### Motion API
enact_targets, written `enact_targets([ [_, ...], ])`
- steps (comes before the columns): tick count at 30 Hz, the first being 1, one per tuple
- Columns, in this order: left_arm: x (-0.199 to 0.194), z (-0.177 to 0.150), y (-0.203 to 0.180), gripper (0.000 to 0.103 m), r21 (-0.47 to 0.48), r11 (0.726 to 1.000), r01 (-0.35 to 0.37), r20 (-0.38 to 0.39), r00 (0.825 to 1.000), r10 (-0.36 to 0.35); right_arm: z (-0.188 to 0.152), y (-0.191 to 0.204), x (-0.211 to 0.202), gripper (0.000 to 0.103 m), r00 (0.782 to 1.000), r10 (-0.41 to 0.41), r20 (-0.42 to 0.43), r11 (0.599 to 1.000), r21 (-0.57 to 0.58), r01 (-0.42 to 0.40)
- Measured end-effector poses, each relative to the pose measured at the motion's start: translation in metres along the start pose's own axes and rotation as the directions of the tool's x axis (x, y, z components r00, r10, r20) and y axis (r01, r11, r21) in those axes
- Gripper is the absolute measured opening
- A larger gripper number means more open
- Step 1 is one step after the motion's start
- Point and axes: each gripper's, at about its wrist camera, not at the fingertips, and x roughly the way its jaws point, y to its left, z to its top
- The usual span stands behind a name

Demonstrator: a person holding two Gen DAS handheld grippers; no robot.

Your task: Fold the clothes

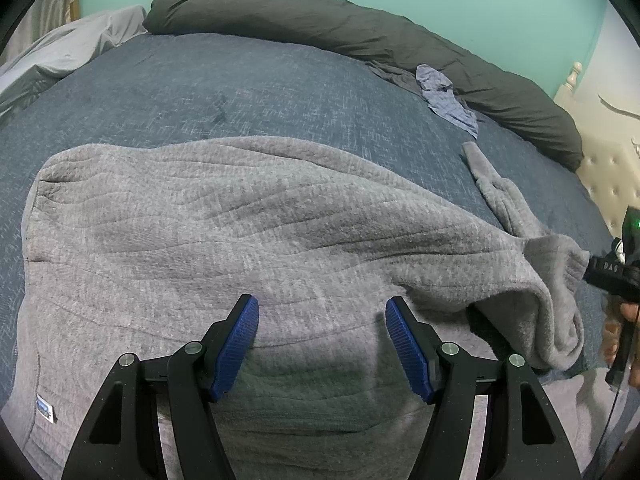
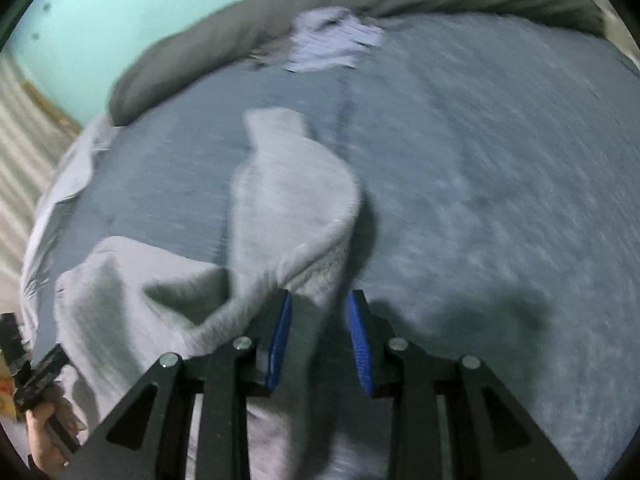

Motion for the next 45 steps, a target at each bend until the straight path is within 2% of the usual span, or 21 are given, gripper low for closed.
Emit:
enact_targets([
  [4, 0.000, 0.000, -0.001, 0.070, 0.002, 1.000, -0.002, -0.001, 1.000, 0.002, 0.014, 0.025, 0.006, 0.029, 0.997, 0.072, 0.014, 0.996, -0.051, -0.071],
  [6, 0.000, 0.000, 0.000, 0.071, 0.002, 1.000, 0.000, -0.001, 1.000, 0.000, 0.015, 0.039, 0.015, 0.029, 0.991, 0.129, -0.021, 0.988, -0.085, -0.130],
  [9, 0.000, 0.000, 0.002, 0.071, -0.003, 1.000, 0.005, -0.002, 1.000, -0.005, 0.016, 0.061, 0.026, 0.029, 0.991, 0.108, -0.084, 0.979, -0.164, -0.121],
  [11, 0.000, 0.001, 0.003, 0.071, -0.007, 1.000, 0.007, -0.002, 1.000, -0.007, 0.020, 0.063, 0.018, 0.029, 0.996, 0.086, -0.033, 0.980, -0.179, -0.091],
  [13, -0.001, 0.001, 0.004, 0.071, -0.009, 1.000, 0.008, -0.001, 1.000, -0.008, 0.032, 0.049, 0.010, 0.030, 0.999, 0.022, 0.031, 0.991, -0.136, -0.017],
  [16, -0.001, 0.001, 0.003, 0.071, -0.011, 1.000, 0.008, 0.000, 1.000, -0.008, 0.048, 0.017, 0.012, 0.035, 0.991, -0.131, 0.029, 0.991, -0.020, 0.132],
  [20, 0.000, 0.001, 0.004, 0.071, -0.013, 1.000, 0.007, 0.000, 1.000, -0.007, 0.056, -0.017, 0.023, 0.047, 0.990, -0.137, -0.034, 0.984, 0.107, 0.140],
  [23, 0.001, 0.001, 0.004, 0.071, -0.011, 1.000, 0.005, -0.003, 1.000, -0.005, 0.054, -0.028, 0.036, 0.048, 0.987, -0.127, -0.096, 0.979, 0.150, 0.140],
  [25, 0.001, 0.001, 0.004, 0.072, -0.011, 1.000, 0.004, -0.004, 1.000, -0.004, 0.051, -0.025, 0.040, 0.047, 0.988, -0.114, -0.102, 0.982, 0.137, 0.128],
  [28, 0.001, 0.000, 0.004, 0.072, -0.009, 1.000, 0.004, -0.004, 1.000, -0.004, 0.049, -0.018, 0.045, 0.015, 0.991, -0.094, -0.097, 0.989, 0.106, 0.104],
  [30, 0.001, 0.000, 0.005, 0.072, -0.010, 1.000, 0.005, -0.004, 1.000, -0.005, 0.051, -0.004, 0.042, 0.007, 0.995, -0.078, -0.063, 0.995, 0.064, 0.082],
  [34, 0.001, 0.001, 0.005, 0.072, -0.012, 1.000, 0.005, -0.002, 1.000, -0.005, 0.059, 0.039, 0.030, 0.005, 0.999, -0.037, 0.014, 0.997, -0.070, 0.038],
  [36, 0.001, 0.001, 0.005, 0.072, -0.011, 1.000, 0.005, -0.002, 1.000, -0.005, 0.059, 0.060, 0.027, 0.005, 1.000, 0.012, 0.018, 0.991, -0.133, -0.009],
  [39, 0.001, 0.001, 0.005, 0.072, -0.011, 1.000, 0.006, -0.001, 1.000, -0.006, 0.056, 0.090, 0.038, 0.005, 0.994, 0.099, -0.036, 0.975, -0.196, -0.104],
  [42, 0.001, 0.002, 0.005, 0.072, -0.014, 1.000, 0.008, 0.000, 1.000, -0.008, 0.052, 0.112, 0.052, 0.008, 0.976, 0.180, -0.126, 0.956, -0.209, -0.203],
  [45, 0.000, 0.002, 0.006, 0.072, -0.016, 1.000, 0.010, 0.000, 1.000, -0.010, 0.044, 0.126, 0.055, 0.009, 0.964, 0.198, -0.176, 0.945, -0.228, -0.236],
])
